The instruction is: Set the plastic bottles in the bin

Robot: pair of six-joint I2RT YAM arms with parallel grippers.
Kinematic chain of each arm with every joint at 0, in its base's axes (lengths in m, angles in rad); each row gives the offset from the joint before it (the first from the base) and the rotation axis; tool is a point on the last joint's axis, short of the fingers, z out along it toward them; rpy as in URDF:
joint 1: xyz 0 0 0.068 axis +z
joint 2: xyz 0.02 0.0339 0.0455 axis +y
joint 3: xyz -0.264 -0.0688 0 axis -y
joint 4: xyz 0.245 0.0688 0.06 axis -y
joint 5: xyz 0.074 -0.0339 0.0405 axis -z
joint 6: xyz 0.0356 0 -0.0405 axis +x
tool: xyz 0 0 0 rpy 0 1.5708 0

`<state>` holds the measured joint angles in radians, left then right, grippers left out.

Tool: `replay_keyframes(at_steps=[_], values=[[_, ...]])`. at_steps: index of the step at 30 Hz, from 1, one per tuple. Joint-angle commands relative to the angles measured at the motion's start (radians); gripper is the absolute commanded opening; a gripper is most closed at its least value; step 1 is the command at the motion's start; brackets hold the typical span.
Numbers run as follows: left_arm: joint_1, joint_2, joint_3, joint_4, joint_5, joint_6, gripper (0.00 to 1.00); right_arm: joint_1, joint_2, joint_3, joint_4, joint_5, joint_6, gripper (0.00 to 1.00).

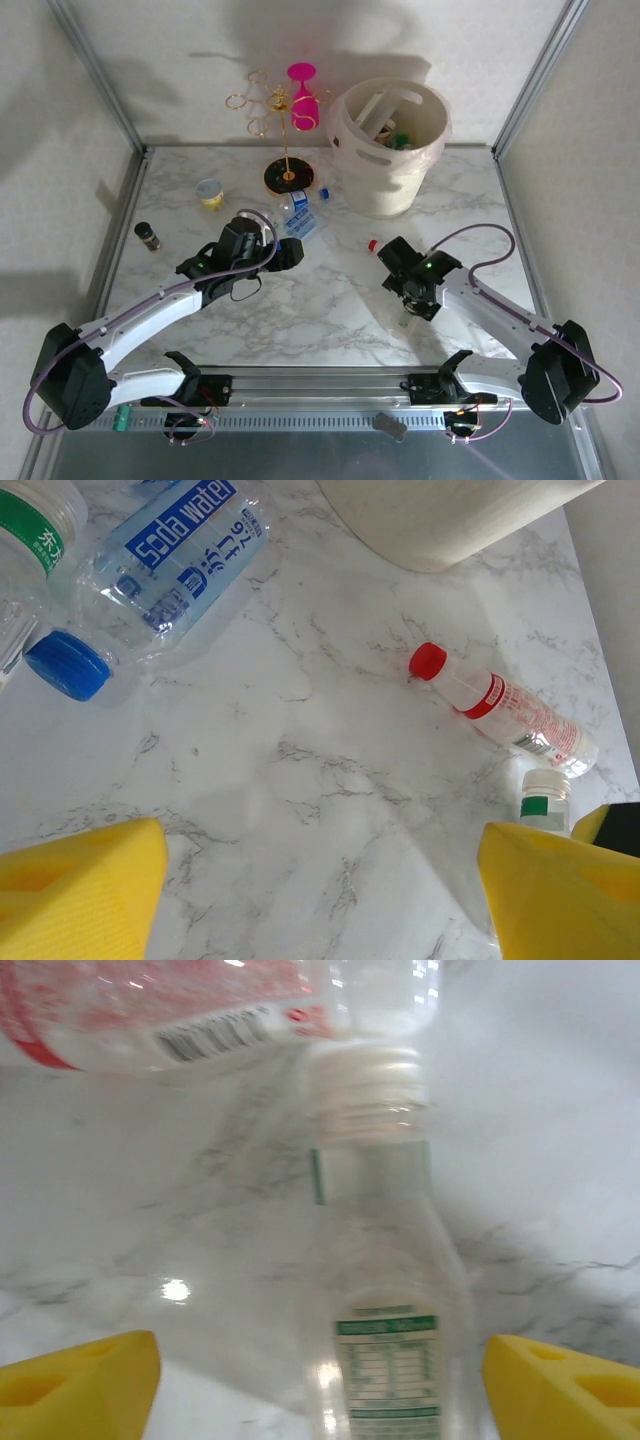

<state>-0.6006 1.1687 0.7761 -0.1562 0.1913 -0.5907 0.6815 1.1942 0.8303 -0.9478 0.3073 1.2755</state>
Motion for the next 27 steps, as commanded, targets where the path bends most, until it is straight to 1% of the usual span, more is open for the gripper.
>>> replay_keyframes(at_steps=[1,4,5,8,11,16,18,21,24,27], values=[[-0.007,-0.001,-0.034,0.022,0.008,-0.042,0.81,0.006,0.026,-0.022,-0.082,0.045,0.023,0.90],[-0.007,-0.003,-0.035,0.013,0.002,-0.038,0.81,0.006,0.033,-0.078,-0.003,-0.008,-0.043,0.93],[-0.007,-0.006,-0.035,0.011,-0.001,-0.037,0.81,0.007,0.034,-0.102,0.056,-0.048,-0.080,0.98],[-0.007,-0.009,-0.031,0.009,0.000,-0.036,0.81,0.007,0.078,-0.120,0.133,-0.098,-0.125,0.98],[-0.007,-0.009,-0.028,0.004,0.002,-0.035,0.81,0.006,0.111,-0.130,0.146,-0.083,-0.112,0.92],[-0.007,-0.010,-0.016,-0.011,0.002,-0.026,0.81,0.007,0.126,-0.174,0.192,-0.089,-0.096,0.79],[-0.007,-0.013,-0.012,-0.016,0.002,-0.023,0.80,0.007,0.127,-0.181,0.192,-0.086,-0.092,0.76],[-0.007,-0.017,-0.005,-0.027,-0.004,-0.016,0.81,0.007,0.108,-0.178,0.172,-0.072,-0.075,0.68],[-0.007,-0.019,0.018,-0.049,-0.011,-0.002,0.80,0.007,0.074,-0.164,0.133,-0.056,-0.044,0.56],[-0.007,-0.025,0.059,-0.084,-0.028,0.024,0.80,0.007,0.029,-0.140,0.094,-0.060,-0.012,0.52]])
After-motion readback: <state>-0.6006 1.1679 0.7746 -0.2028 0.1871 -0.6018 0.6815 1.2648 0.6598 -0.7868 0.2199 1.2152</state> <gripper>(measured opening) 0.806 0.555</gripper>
